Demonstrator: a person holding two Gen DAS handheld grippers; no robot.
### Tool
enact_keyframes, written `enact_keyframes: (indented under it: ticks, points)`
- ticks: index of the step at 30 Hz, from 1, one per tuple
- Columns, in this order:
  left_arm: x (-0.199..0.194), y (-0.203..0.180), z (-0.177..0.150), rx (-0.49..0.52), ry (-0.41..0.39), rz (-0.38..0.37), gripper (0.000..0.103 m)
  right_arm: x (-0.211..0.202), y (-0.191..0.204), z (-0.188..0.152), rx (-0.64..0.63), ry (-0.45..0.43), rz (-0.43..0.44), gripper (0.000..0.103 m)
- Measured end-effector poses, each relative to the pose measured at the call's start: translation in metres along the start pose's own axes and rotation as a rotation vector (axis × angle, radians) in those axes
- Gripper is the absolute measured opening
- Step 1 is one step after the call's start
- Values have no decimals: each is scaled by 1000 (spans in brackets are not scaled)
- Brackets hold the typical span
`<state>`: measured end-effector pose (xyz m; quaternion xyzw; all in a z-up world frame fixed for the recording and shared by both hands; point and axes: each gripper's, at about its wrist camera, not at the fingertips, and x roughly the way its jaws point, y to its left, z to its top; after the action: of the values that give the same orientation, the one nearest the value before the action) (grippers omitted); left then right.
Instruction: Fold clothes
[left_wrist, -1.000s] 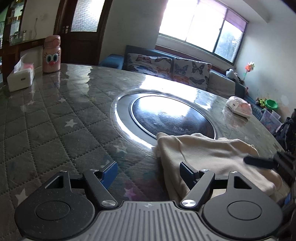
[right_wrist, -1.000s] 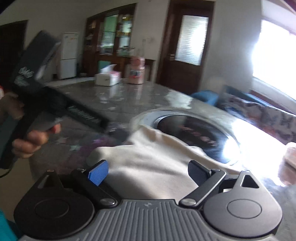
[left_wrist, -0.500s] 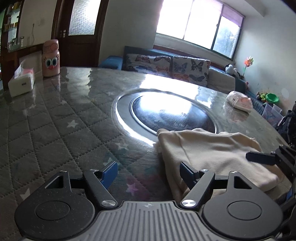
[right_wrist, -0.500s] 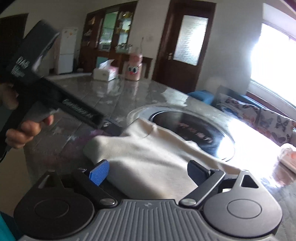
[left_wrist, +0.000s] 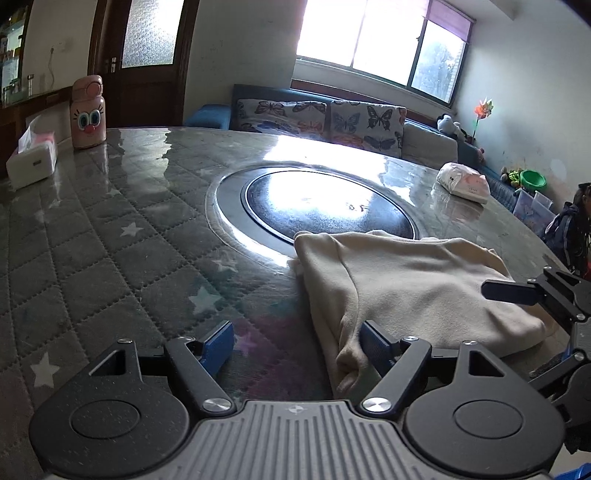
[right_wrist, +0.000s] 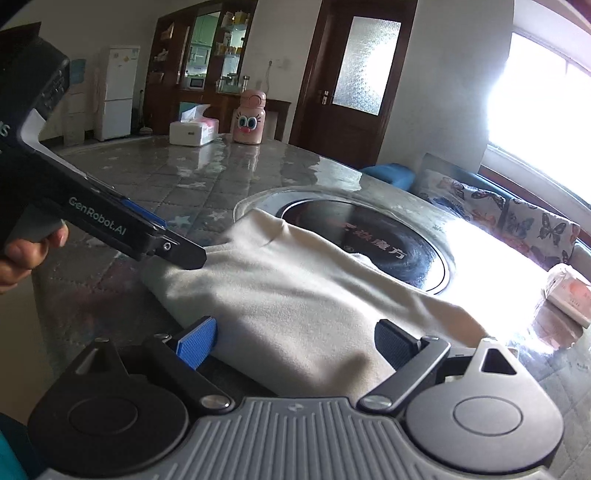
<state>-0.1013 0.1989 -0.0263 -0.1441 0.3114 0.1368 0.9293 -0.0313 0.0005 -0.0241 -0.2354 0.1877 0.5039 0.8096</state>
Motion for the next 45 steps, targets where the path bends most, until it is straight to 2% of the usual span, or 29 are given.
enact_keyframes:
  ticks: [4, 7, 13, 18, 22, 28, 31, 34, 40, 45]
  points:
    - [-1, 1, -1, -1, 0, 6, 79, -9, -11, 2, 29, -17, -58, 94]
    - [0, 1, -1, -3, -1, 8, 80, -10, -19, -3, 35, 2, -96, 94]
    - [1, 2, -1, 4, 2, 14, 82, -12, -27, -12, 57, 23, -90, 96]
    - [0, 2, -1, 5, 1, 15, 82, -24, -33, -11, 88, -17, -107, 96]
    - [0, 2, -1, 4, -1, 17, 83, -20, -32, -20, 50, 24, -145, 97]
    - [0, 2, -1, 4, 1, 18, 83, -23, -37, -22, 97, 15, -143, 98]
    - [1, 3, -1, 3, 0, 22, 85, -29, -42, -21, 99, 2, -182, 98]
    - [1, 2, -1, 3, -2, 24, 85, -28, -47, -27, 100, 30, -223, 98]
    - [1, 3, -1, 3, 0, 25, 85, -29, -51, -34, 131, 30, -215, 98]
    - [2, 4, -1, 3, 0, 26, 87, -43, -64, -37, 154, 24, -276, 98]
